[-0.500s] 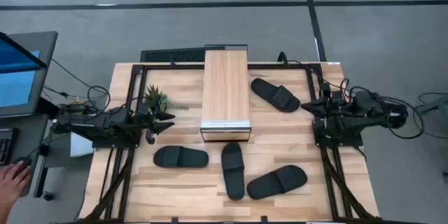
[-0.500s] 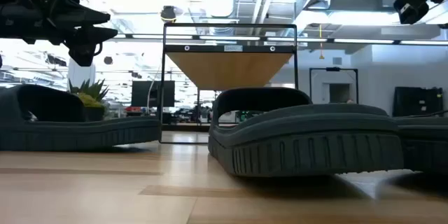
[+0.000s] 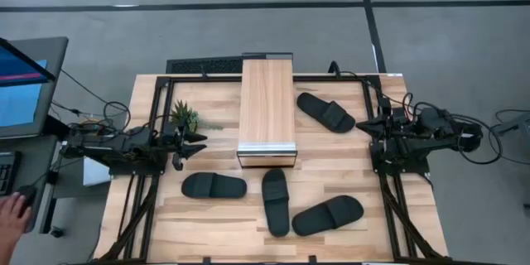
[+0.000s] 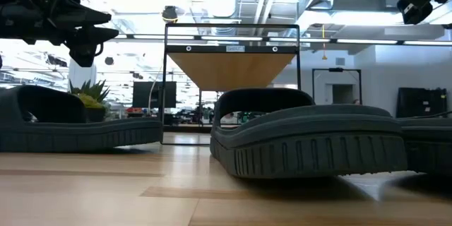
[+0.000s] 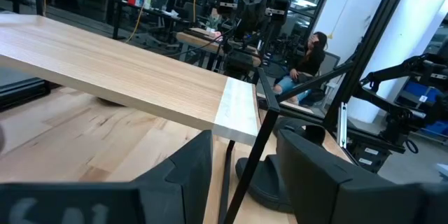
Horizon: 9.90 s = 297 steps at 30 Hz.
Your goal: Pick and place slides into the shelf
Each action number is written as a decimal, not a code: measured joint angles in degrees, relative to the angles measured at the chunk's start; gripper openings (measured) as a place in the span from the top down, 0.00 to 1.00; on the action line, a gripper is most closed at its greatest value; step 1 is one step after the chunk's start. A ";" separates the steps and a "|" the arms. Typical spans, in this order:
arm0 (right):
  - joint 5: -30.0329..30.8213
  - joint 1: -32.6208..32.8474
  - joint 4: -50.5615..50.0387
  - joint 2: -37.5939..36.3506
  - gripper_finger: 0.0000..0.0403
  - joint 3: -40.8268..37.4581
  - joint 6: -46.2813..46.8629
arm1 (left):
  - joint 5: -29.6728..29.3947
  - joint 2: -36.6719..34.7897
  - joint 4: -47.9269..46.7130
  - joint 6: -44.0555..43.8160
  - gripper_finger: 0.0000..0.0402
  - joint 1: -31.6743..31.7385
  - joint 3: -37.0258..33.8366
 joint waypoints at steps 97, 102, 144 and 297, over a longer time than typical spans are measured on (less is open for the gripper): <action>0.00 0.00 0.01 0.01 1.00 0.01 0.01 | 7.94 23.22 13.21 -2.51 0.63 -2.45 32.08; 0.00 -0.01 0.00 0.01 1.00 0.01 0.00 | 2.78 33.54 -12.29 -3.89 0.63 -5.17 46.66; -0.04 0.00 0.01 0.01 1.00 0.00 -0.47 | -18.00 34.27 -54.12 -73.79 0.63 -41.23 36.84; -0.06 0.01 0.02 0.01 1.00 0.00 -0.47 | -12.21 52.89 -24.51 -90.45 1.00 -35.40 26.14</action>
